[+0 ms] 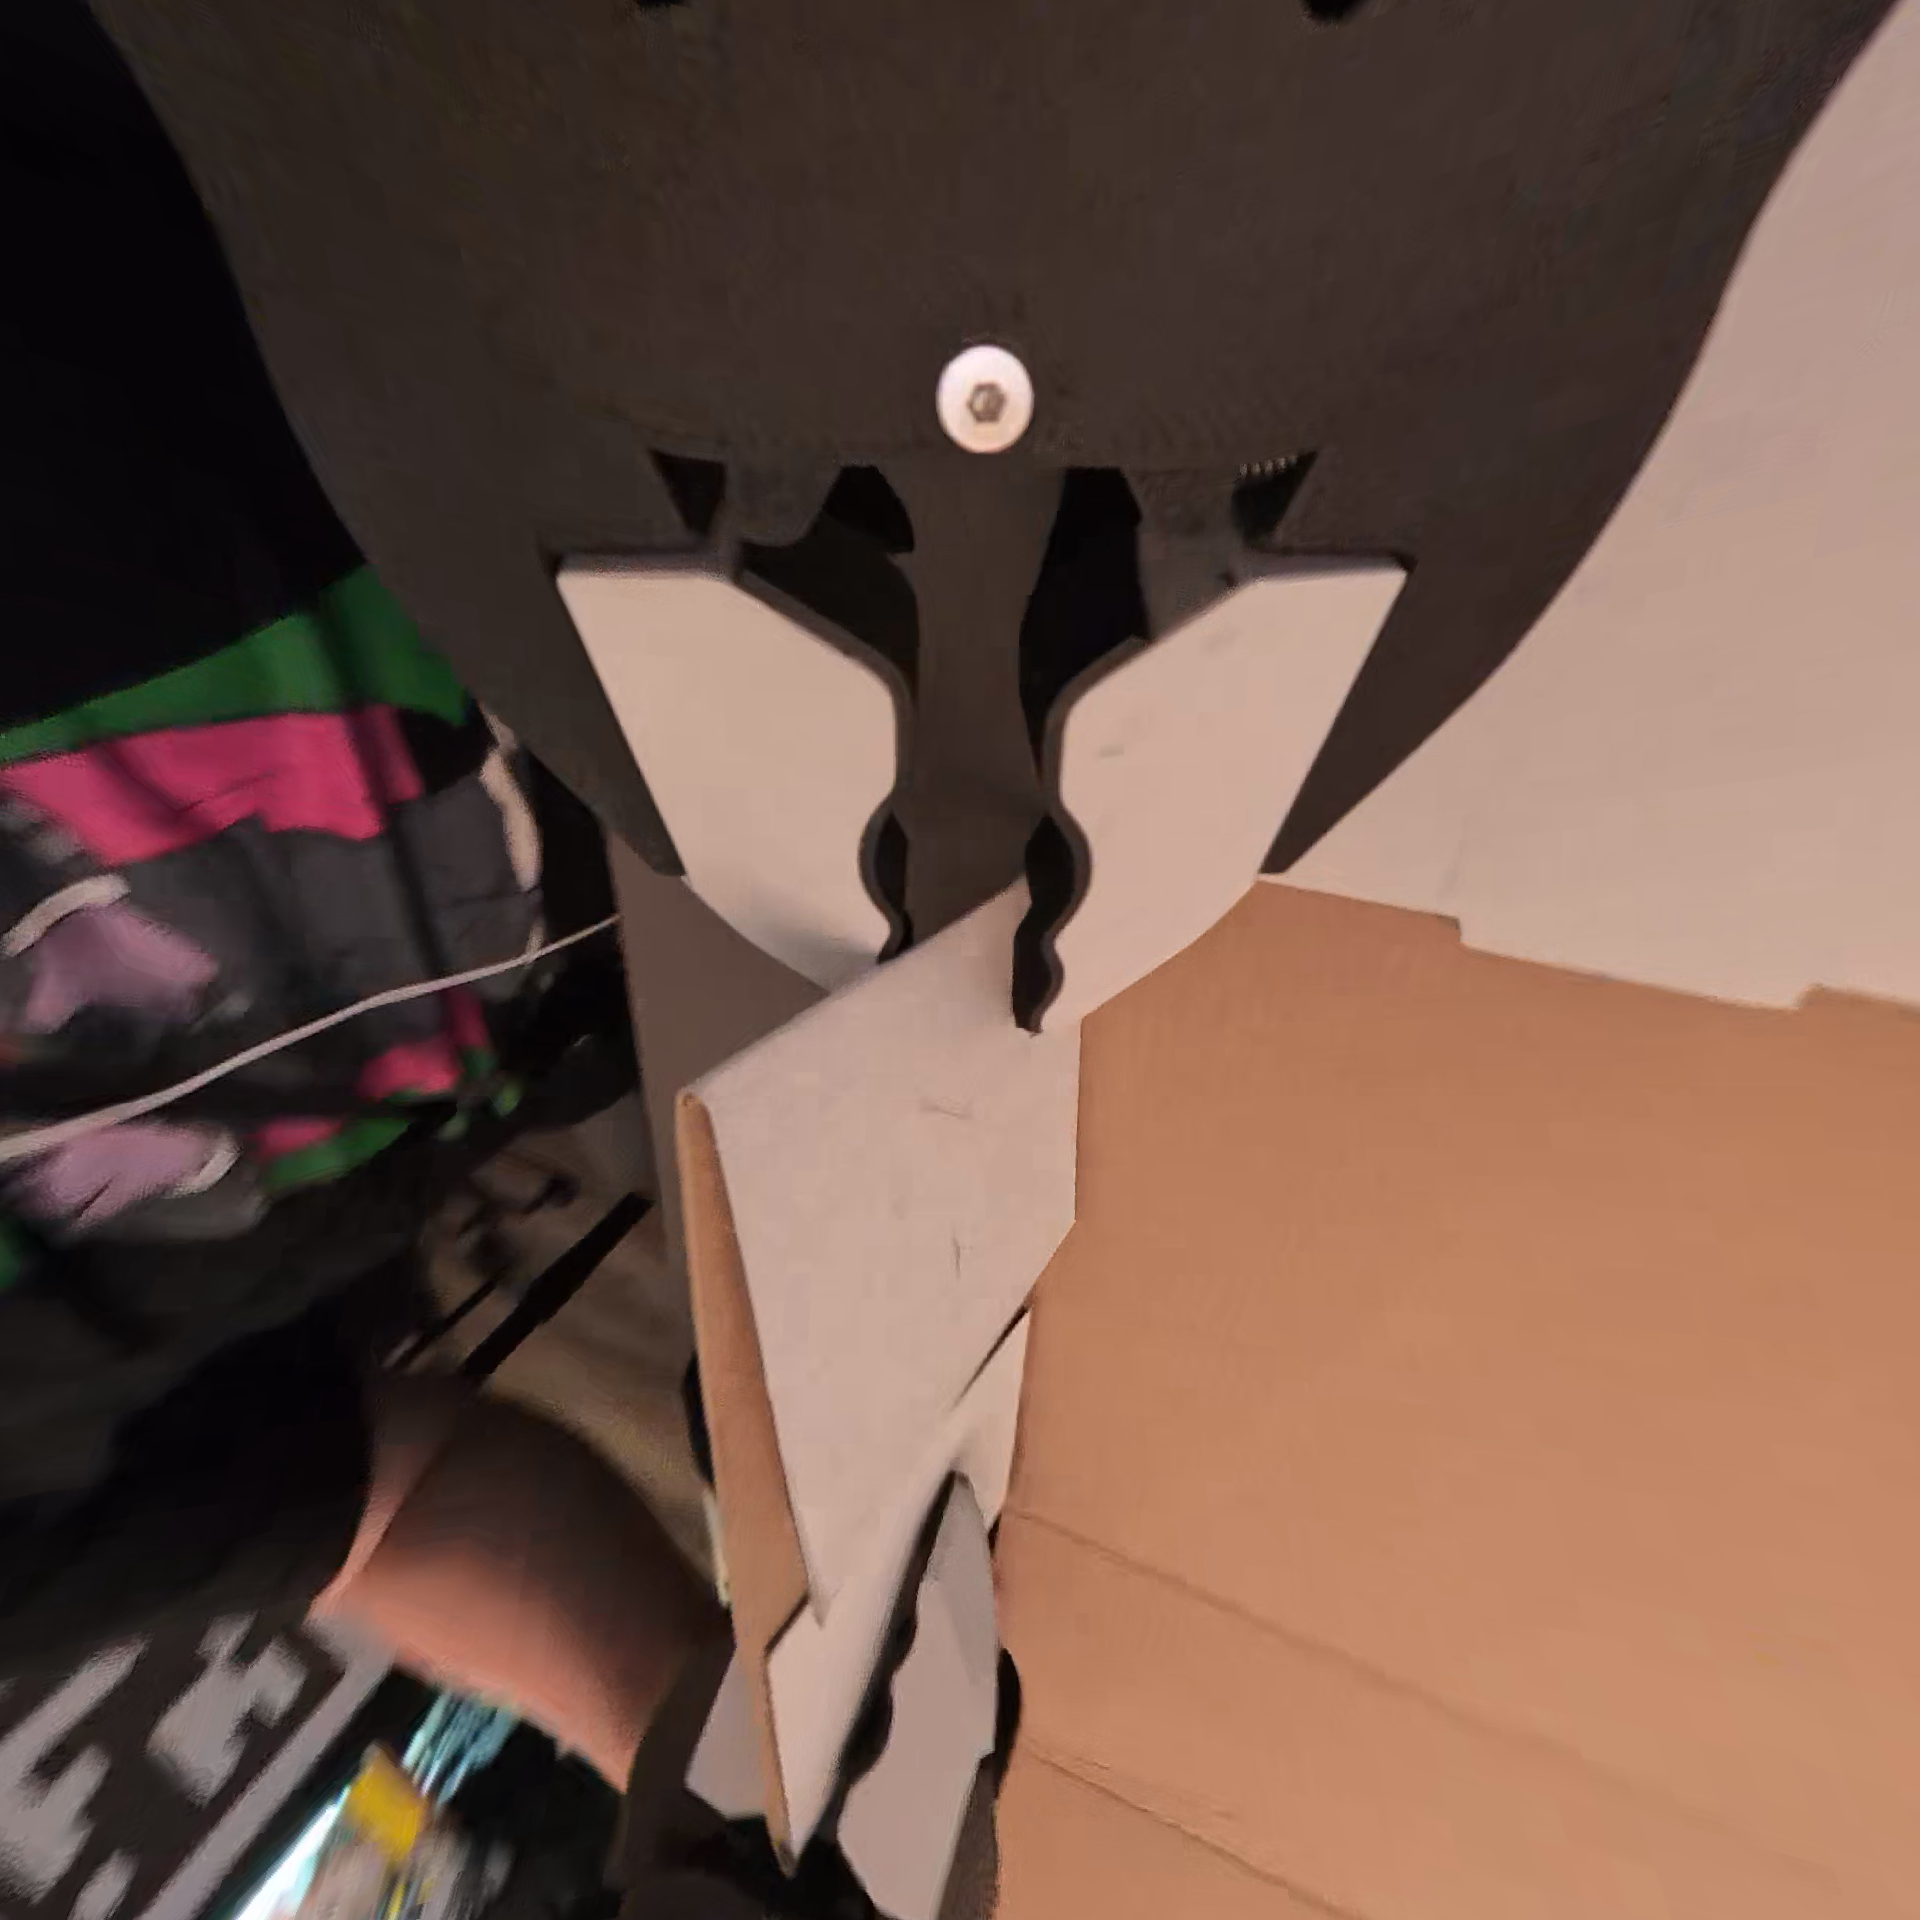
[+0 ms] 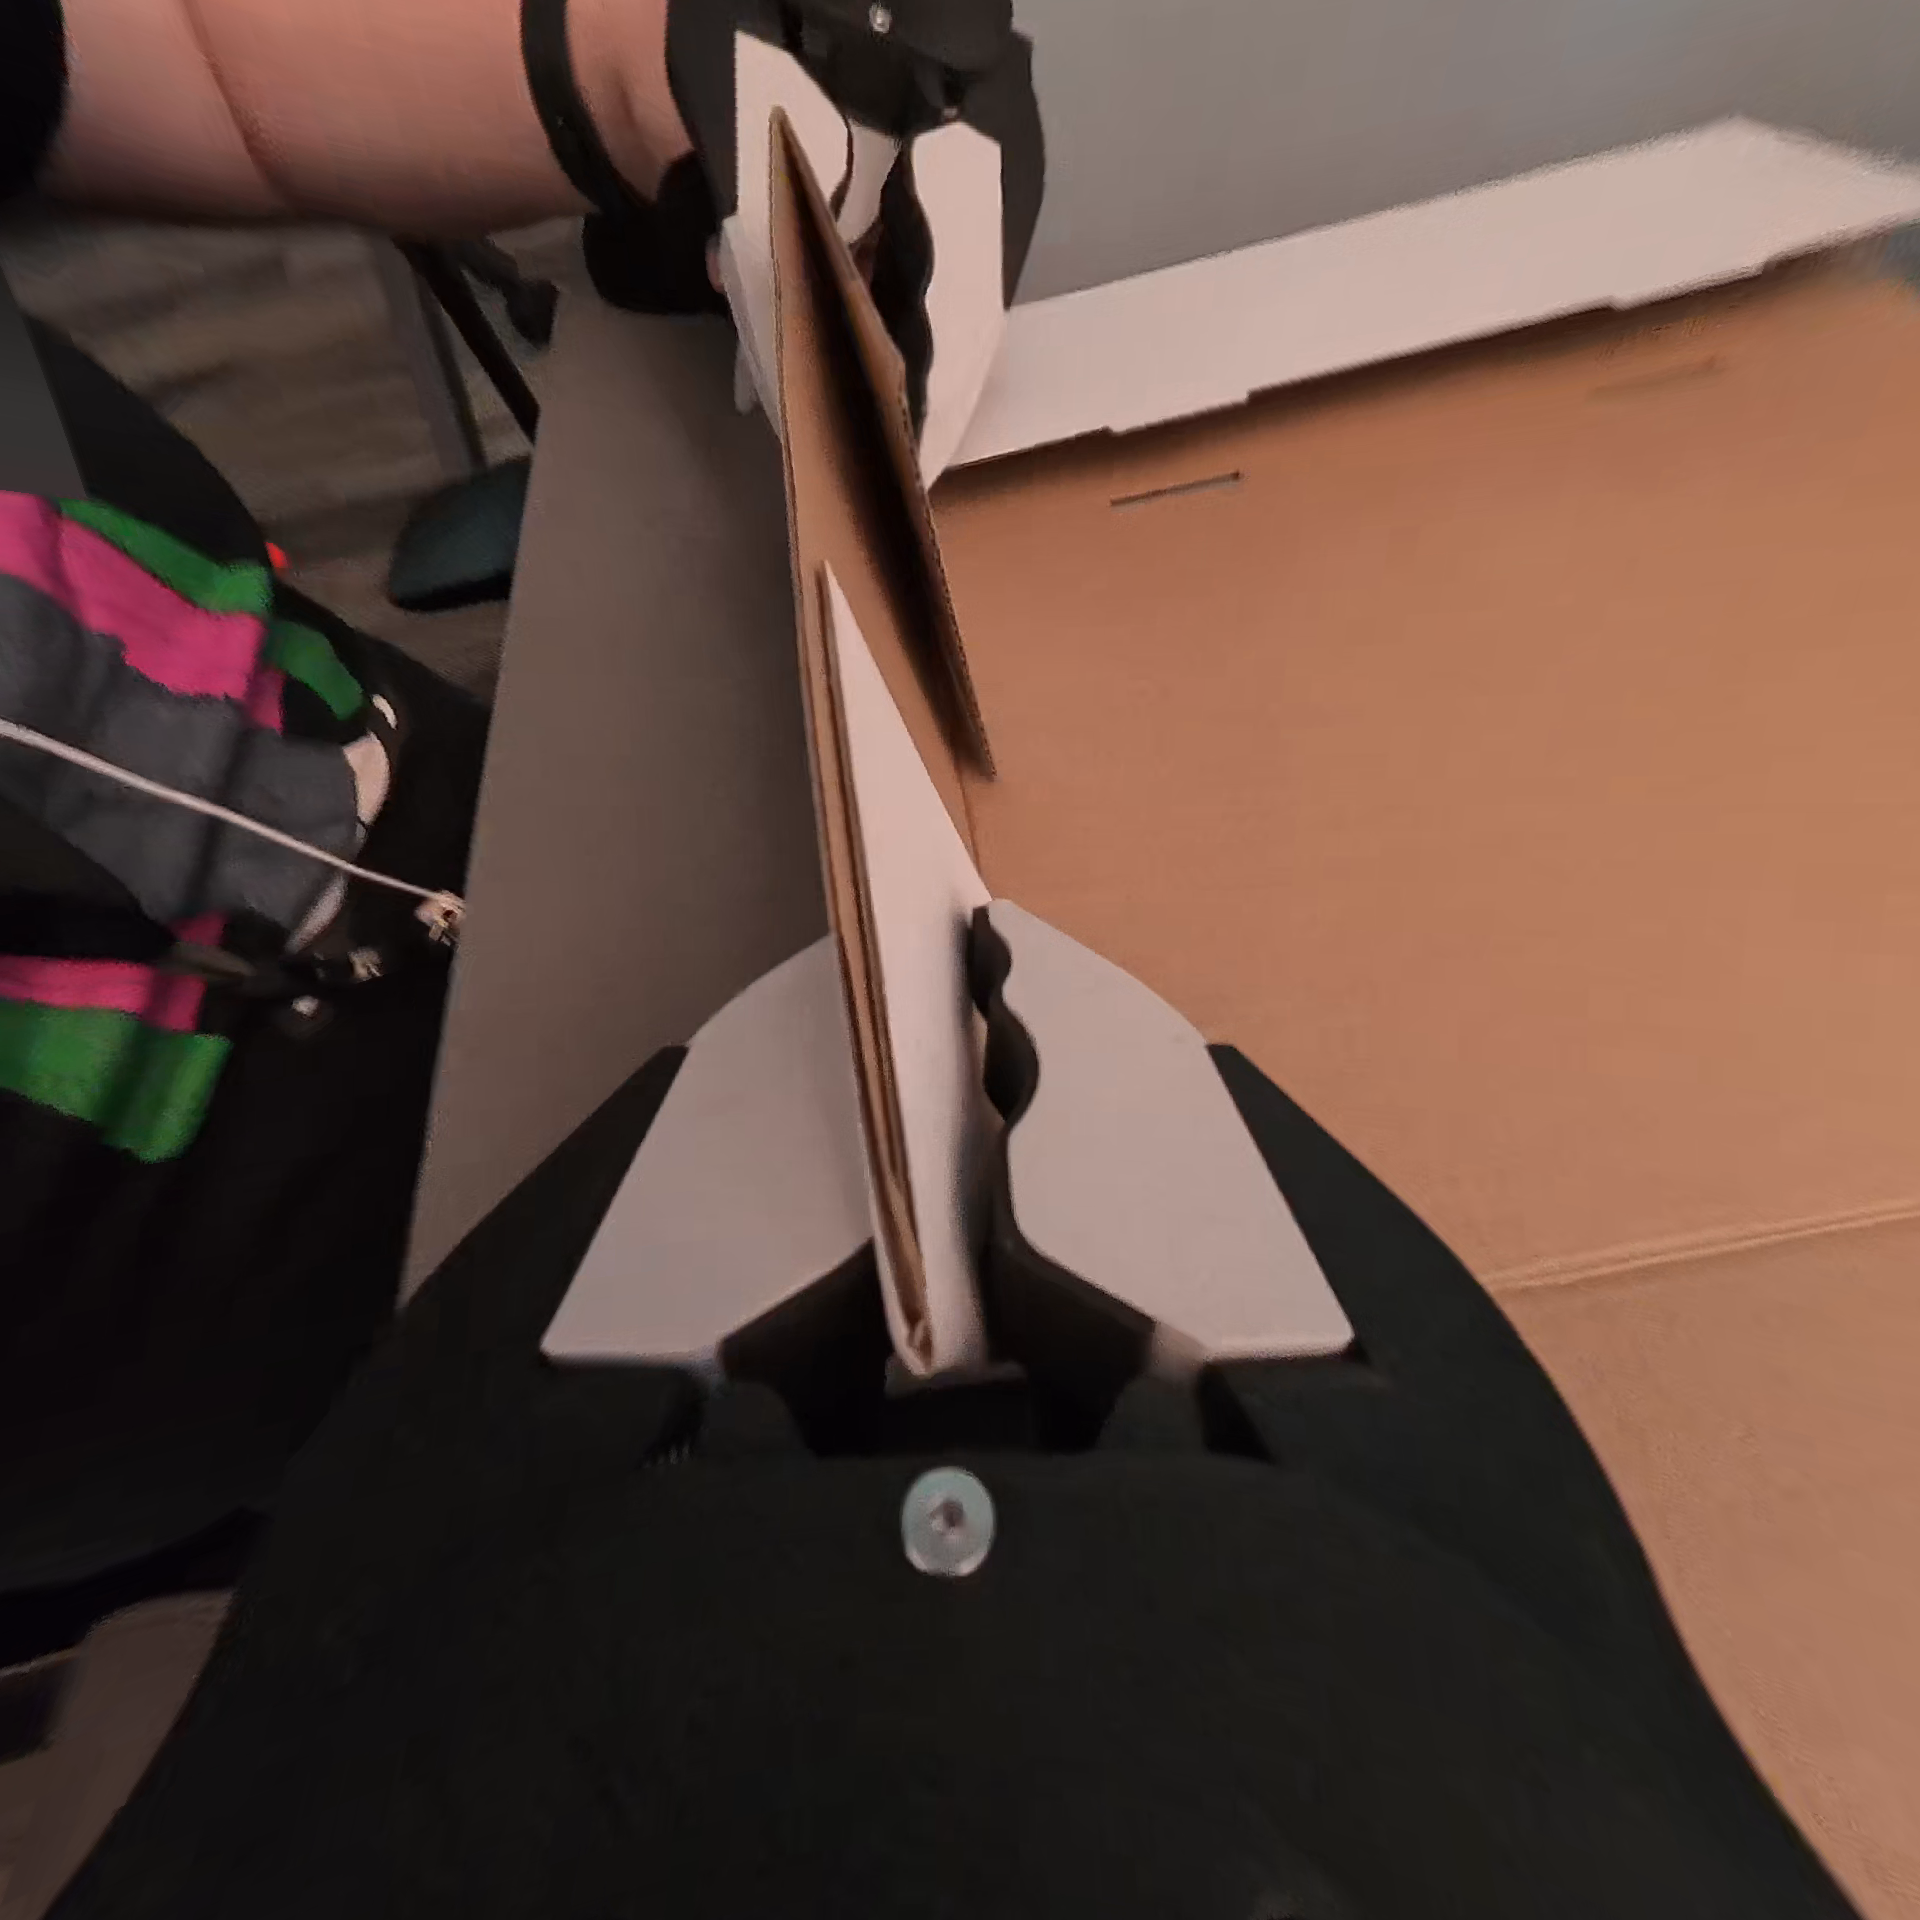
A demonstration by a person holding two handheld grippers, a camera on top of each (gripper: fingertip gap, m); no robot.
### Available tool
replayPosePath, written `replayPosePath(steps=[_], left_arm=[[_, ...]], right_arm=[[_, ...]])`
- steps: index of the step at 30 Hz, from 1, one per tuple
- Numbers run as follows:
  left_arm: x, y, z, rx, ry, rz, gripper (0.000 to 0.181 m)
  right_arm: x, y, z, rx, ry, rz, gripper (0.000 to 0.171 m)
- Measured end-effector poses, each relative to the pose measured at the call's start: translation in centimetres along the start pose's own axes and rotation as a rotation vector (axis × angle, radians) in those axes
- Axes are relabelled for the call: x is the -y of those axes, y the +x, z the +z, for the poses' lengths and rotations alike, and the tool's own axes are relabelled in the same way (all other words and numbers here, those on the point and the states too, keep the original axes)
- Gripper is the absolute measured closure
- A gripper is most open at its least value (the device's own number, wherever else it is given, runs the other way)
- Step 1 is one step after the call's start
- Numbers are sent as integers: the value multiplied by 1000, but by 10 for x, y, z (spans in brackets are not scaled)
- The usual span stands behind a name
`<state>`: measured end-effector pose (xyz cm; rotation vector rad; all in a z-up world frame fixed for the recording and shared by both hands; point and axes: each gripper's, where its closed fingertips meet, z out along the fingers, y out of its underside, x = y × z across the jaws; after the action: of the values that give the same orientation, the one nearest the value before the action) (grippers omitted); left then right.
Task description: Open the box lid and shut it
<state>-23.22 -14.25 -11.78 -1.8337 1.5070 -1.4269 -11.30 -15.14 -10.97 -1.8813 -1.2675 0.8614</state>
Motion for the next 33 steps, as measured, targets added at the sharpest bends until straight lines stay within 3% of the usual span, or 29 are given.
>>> replayPosePath(steps=[1, 4, 10, 15, 18, 21, 23, 25, 30, 33], left_arm=[[1, -2, 0, -34, 11, -91, 162], [3, -8, -2, -104, 28, -276, 162], [6, -14, -3, -128, 33, -424, 164], [6, -16, -3, -126, 42, -440, 164], [5, -16, -3, -113, 40, -423, 164], [6, -17, -3, -116, 48, -414, 164], [6, -17, -3, -117, 50, -413, 164], [6, -17, -3, -120, 43, -411, 164], [4, -14, -4, -111, 14, -321, 163], [1, -11, -6, -76, -7, -226, 162]], right_arm=[[1, 3, 0, 25, -12, 59, 160], [2, 9, 2, 105, -55, 221, 160], [1, 19, 4, 247, -72, 526, 152], [4, 15, 0, 253, -70, 546, 135], [3, 19, -12, 204, -55, 572, 137], [17, 29, -32, 181, 67, 638, 148], [15, 32, -37, 145, 91, 604, 148], [14, 25, -36, 138, 79, 538, 158], [10, 14, -35, 26, 70, 64, 165], [10, 7, -34, -14, 117, -67, 166]])
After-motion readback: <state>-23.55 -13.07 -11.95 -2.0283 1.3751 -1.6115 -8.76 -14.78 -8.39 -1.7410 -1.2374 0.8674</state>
